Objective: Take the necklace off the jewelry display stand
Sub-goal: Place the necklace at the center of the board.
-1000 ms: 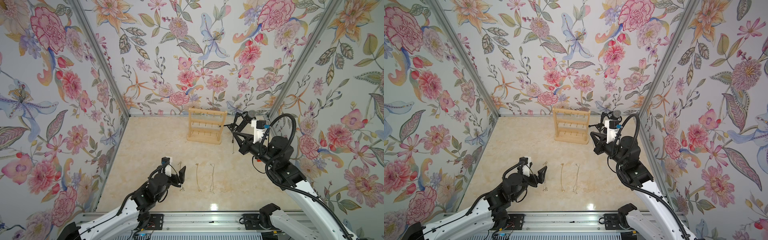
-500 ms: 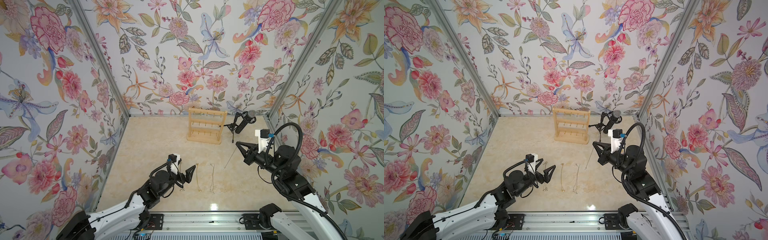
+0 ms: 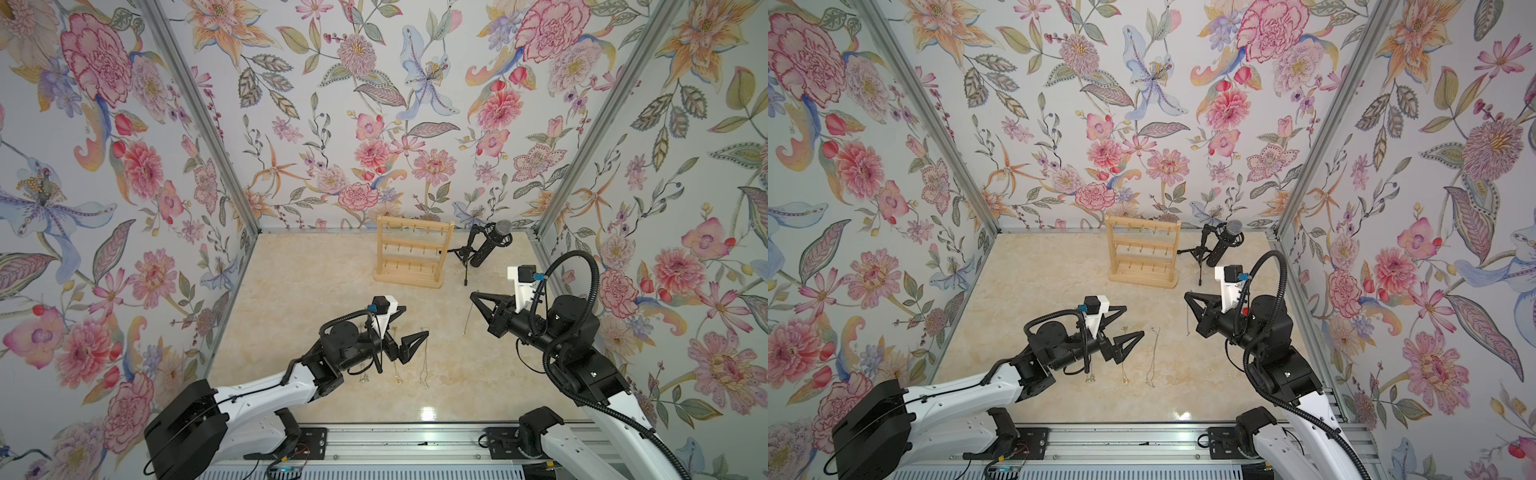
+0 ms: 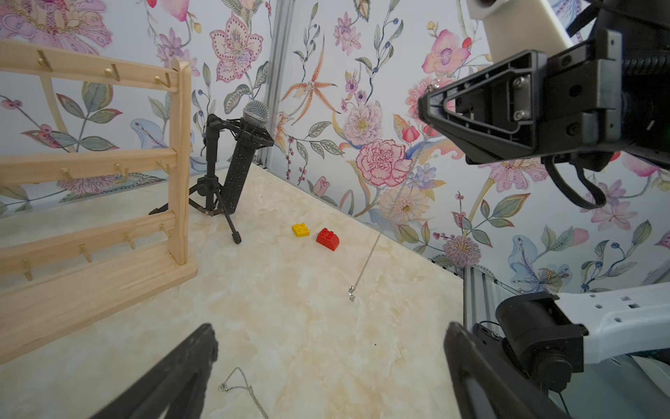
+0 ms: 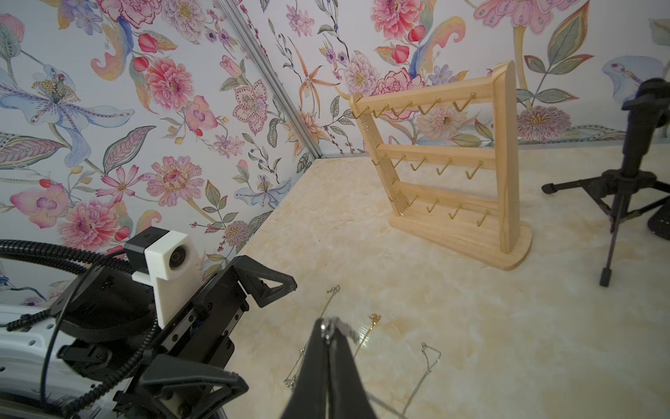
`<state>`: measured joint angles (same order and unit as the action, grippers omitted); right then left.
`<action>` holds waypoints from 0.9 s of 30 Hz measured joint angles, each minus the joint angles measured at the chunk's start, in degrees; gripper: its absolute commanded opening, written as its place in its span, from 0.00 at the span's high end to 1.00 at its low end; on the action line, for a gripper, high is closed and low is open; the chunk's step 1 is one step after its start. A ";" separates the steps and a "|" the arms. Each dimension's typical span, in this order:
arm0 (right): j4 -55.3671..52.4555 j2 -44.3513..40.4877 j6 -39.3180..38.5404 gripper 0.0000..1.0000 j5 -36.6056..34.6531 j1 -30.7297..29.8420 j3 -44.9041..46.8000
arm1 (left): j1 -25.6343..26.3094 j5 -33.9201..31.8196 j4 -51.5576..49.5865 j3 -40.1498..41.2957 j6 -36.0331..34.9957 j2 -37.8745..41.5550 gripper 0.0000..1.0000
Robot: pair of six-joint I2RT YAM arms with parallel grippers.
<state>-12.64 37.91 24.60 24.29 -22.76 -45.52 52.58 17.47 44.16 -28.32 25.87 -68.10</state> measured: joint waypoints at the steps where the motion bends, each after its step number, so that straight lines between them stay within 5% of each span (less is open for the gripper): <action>1: -0.11 -0.11 0.11 1.00 0.20 0.00 0.02 | 0.26 0.85 0.57 -0.92 -0.35 -1.20 0.01; 18: -1.20 -1.99 1.20 1.00 1.29 0.04 1.03 | 2.47 13.94 0.37 -19.74 -3.61 -20.63 0.01; 27: -1.57 -2.73 1.20 1.00 1.90 0.37 1.03 | 4.13 16.74 -3.50 -26.38 -5.64 -28.06 0.11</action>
<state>-14.22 35.18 25.80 26.20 -22.39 -44.49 56.71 34.22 40.66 -54.70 20.23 -96.16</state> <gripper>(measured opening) 0.050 0.912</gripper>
